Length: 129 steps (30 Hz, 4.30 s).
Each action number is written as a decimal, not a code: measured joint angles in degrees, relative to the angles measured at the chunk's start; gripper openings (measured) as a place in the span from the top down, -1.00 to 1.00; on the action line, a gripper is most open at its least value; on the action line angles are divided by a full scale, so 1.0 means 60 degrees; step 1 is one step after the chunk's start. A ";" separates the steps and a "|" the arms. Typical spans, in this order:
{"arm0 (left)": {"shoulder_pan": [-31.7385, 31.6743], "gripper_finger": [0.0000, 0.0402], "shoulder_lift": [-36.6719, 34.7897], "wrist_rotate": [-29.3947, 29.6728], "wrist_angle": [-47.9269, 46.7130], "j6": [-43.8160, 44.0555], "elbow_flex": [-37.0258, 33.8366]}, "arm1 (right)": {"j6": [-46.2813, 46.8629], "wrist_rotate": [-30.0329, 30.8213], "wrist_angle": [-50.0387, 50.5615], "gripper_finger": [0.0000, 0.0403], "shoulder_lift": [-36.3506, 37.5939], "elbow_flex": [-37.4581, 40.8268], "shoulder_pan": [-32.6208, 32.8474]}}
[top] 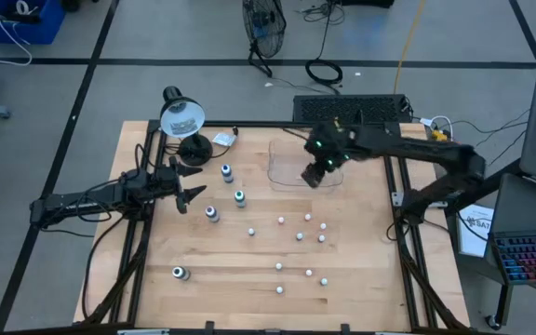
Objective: Pick & Place food coloring
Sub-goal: Put the black food coloring into the transparent bin
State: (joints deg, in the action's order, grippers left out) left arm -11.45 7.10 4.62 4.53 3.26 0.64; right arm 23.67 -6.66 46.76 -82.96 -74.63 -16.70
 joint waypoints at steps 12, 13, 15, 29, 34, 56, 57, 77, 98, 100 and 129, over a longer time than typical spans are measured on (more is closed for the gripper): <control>0.0000 -0.48 0.0001 0.0000 -0.0001 -0.0003 -0.0002 | 0.5953 0.1351 -0.0029 0.15 0.1436 0.0675 0.6048; -0.0003 -0.48 0.0003 0.0000 -0.0001 -0.0003 0.0001 | 0.6693 0.1348 -0.0036 0.15 0.1287 0.0681 0.6503; -0.0002 -0.48 0.0000 0.0000 -0.0002 -0.0003 -0.0001 | 0.8025 0.1330 -0.0040 0.16 0.0958 0.0689 0.7336; -0.0003 -0.48 0.0003 0.0000 -0.0003 -0.0002 -0.0002 | 1.0204 0.0852 -0.0761 0.25 -0.2109 0.0692 0.8974; 0.0001 -0.48 0.0003 0.0000 -0.0003 0.0001 0.0001 | 0.9639 0.0592 -0.0761 0.25 -0.2692 0.0692 0.8839; 0.0001 -0.48 0.0001 0.0000 0.0001 -0.0002 -0.0001 | 0.9409 0.0836 -0.1490 0.25 -0.3657 0.0692 0.8691; -0.0003 -0.48 0.0001 0.0000 -0.0005 -0.0001 -0.0001 | 0.9410 0.0842 -0.1485 0.25 -0.3668 0.0692 0.8691; -0.0001 -0.48 0.0003 0.0000 -0.0004 -0.0003 0.0000 | 0.9315 0.0816 -0.1468 0.77 -0.3636 0.0688 0.8691; -0.0003 -0.48 0.0003 0.0000 -0.0003 -0.0003 0.0001 | 0.5255 0.5524 -0.1591 0.77 -0.0664 0.0692 0.8474; 0.0000 -0.48 0.0003 0.0000 -0.0004 -0.0003 0.0001 | 0.3683 0.6850 -0.1913 0.77 -0.0050 0.0692 0.8283; -0.0003 -0.48 -0.0001 0.0000 0.0000 -0.0003 0.0001 | -0.3716 0.2579 0.3614 0.77 -0.4727 -0.8751 -0.0080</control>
State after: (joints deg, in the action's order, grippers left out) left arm -11.46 7.09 4.62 4.53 3.25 0.64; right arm 1.37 8.82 68.45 -111.32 -127.13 -17.18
